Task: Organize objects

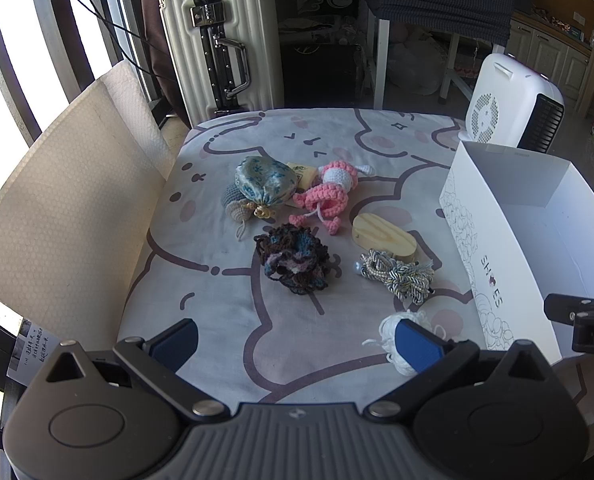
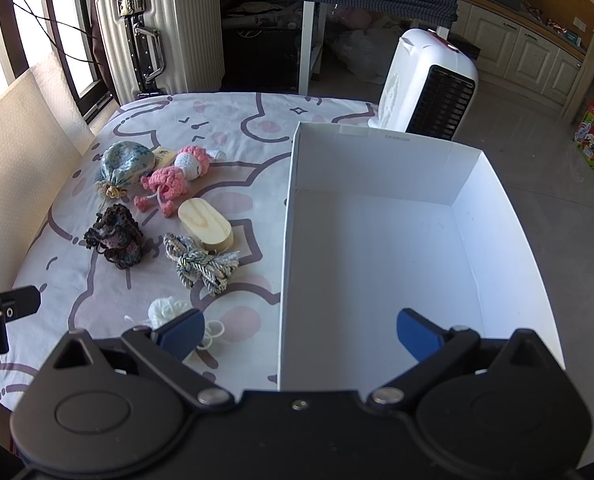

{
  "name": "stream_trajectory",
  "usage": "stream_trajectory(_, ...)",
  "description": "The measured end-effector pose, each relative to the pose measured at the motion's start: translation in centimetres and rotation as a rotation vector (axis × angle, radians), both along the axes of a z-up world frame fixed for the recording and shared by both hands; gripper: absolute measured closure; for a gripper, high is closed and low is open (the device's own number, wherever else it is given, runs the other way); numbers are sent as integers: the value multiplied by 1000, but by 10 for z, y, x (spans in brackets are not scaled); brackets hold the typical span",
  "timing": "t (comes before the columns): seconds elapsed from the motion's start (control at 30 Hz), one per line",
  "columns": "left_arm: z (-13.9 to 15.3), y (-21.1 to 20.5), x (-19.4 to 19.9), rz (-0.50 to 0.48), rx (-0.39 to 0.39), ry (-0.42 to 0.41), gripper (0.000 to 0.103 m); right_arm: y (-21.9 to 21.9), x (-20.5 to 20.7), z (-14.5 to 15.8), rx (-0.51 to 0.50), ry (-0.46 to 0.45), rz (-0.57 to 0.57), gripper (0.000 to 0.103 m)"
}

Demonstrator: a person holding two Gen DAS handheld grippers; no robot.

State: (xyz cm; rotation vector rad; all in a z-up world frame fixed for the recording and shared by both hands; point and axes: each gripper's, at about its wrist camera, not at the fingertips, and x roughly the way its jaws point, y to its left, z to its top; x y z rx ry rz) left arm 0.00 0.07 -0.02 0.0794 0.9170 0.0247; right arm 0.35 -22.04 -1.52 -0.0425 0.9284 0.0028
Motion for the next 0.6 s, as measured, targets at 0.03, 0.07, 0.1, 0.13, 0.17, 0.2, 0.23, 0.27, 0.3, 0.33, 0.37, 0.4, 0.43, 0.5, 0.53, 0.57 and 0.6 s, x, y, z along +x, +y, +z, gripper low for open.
stream_trajectory(0.03,0,0,0,0,0,0,0,0,0,0,0,0,0,0)
stream_trajectory(0.07,0,0,0,0,0,0,0,0,0,0,-1,0,0,0)
stream_trajectory(0.1,0,0,0,0,0,0,0,0,0,0,0,0,0,0)
stream_trajectory(0.13,0,0,0,-1,0,0,0,1,0,0,0,0,0,0)
stream_trajectory(0.17,0,0,0,-1,0,0,0,1,0,1,0,0,0,0)
stream_trajectory(0.2,0,0,0,-1,0,0,0,1,1,1,-1,-1,0,0)
stream_trajectory(0.23,0,0,0,-1,0,0,0,2,1,1,-1,-1,0,0)
stream_trajectory(0.27,0,0,0,-1,0,0,0,2,1,1,-1,-2,-1,0)
stream_trajectory(0.3,0,0,0,-2,1,-1,0,2,1,1,-1,-2,-2,0)
stream_trajectory(0.33,0,0,0,-3,1,-3,0,2,1,0,-1,-3,-2,0)
stream_trajectory(0.37,1,0,0,-3,3,-6,0,1,0,-2,-1,-5,-3,0)
stream_trajectory(0.4,2,0,0,-4,5,-10,0,0,0,2,-2,-8,-3,0)
stream_trajectory(0.43,3,-1,0,-6,6,-15,0,0,0,3,-3,-12,-5,0)
stream_trajectory(0.5,8,-1,0,-8,4,-29,0,-2,-2,8,-4,-28,-6,0)
stream_trajectory(0.53,12,-2,1,-12,4,-38,0,-1,-1,10,-3,-33,-5,0)
stream_trajectory(0.57,15,-2,2,-17,8,-48,0,1,1,12,-4,-42,1,0)
stream_trajectory(0.6,18,-2,4,-22,16,-59,0,2,1,17,-4,-56,7,0)
